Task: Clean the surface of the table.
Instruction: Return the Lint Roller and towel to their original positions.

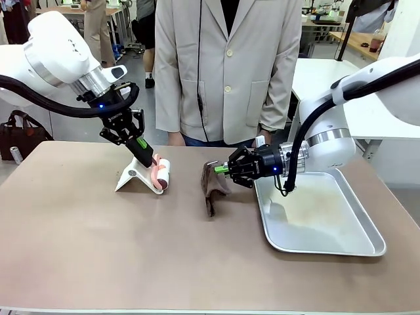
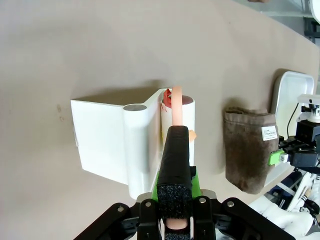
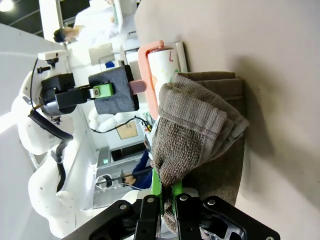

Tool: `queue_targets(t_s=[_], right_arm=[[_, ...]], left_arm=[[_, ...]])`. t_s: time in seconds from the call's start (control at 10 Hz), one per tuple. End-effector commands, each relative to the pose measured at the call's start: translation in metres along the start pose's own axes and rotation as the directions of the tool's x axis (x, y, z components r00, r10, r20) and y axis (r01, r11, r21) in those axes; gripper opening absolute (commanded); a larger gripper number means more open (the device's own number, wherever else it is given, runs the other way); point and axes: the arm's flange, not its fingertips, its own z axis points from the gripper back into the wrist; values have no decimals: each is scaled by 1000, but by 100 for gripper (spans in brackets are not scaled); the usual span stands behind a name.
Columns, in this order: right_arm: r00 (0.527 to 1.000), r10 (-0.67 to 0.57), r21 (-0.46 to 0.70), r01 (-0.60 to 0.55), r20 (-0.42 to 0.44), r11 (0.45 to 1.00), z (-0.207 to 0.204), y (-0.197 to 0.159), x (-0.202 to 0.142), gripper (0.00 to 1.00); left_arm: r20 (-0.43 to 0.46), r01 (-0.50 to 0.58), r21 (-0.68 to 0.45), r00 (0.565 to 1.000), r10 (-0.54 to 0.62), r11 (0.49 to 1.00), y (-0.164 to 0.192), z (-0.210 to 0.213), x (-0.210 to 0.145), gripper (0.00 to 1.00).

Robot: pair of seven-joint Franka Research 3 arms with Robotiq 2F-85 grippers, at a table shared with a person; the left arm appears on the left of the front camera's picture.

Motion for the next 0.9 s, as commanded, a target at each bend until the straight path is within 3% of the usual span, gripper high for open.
queue_targets(t_s=[0.0, 0.8], right_arm=[[1000, -15, 2, 15, 21, 1000, -6, 5, 7, 9], [999, -37, -11, 37, 20, 999, -11, 5, 9, 9]], left_arm=[[-5, 2, -18, 1000, -2, 1000, 2, 0, 5, 22], [-13, -32, -106, 999, 30, 994, 39, -16, 2, 22]])
